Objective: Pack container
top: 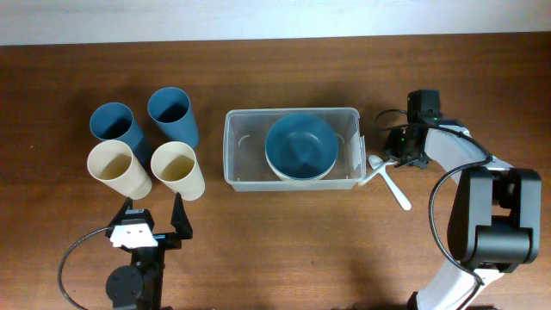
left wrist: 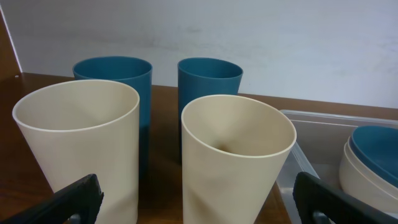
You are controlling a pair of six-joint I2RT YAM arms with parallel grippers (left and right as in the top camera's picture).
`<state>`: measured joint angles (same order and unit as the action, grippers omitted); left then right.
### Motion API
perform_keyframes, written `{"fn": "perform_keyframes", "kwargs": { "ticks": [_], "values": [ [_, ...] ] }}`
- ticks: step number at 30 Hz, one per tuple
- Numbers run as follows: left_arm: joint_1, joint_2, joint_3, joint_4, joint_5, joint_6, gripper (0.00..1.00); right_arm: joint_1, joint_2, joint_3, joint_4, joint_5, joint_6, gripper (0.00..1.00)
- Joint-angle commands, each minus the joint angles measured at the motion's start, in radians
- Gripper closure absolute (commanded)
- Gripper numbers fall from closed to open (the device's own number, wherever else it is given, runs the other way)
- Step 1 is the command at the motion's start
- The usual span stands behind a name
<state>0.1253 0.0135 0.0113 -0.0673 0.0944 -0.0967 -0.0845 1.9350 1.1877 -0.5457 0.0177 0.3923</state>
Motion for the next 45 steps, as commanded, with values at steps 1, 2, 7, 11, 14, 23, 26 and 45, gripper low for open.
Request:
{"fn": "perform_keyframes", "kwargs": {
  "ticks": [1,2,7,11,14,23,26,45],
  "values": [
    [-0.003,-0.008,-0.001,-0.008,0.007,0.016,0.0,-0.002,0.022,0.01,-0.019,-0.006,0.004,0.87],
    [-0.003,-0.008,-0.001,-0.008,0.007,0.016,0.0,-0.002,0.022,0.013,-0.023,-0.006,0.004,0.88],
    [-0.003,-0.008,-0.001,-0.008,0.007,0.016,0.0,-0.002,0.022,0.024,-0.035,-0.006,0.004,0.88],
    [-0.003,-0.008,-0.001,-0.008,0.007,0.016,0.0,-0.002,0.022,0.024,-0.041,-0.007,0.004,0.88],
    [-0.003,-0.008,-0.001,-0.008,0.007,0.016,0.0,-0.002,0.022,0.024,-0.045,-0.006,0.004,0.96],
    [-0.003,-0.008,-0.001,-0.008,0.007,0.016,0.0,-0.002,0.022,0.024,-0.045,-0.006,0.004,0.96],
    [-0.003,-0.008,-0.001,-0.008,0.007,0.016,0.0,-0.003,0.019,0.024,-0.047,-0.006,0.004,0.96],
    [-0.003,-0.008,-0.001,-0.008,0.007,0.016,0.0,-0.12,-0.066,0.069,-0.252,-0.084,0.004,0.96]
  ]
}}
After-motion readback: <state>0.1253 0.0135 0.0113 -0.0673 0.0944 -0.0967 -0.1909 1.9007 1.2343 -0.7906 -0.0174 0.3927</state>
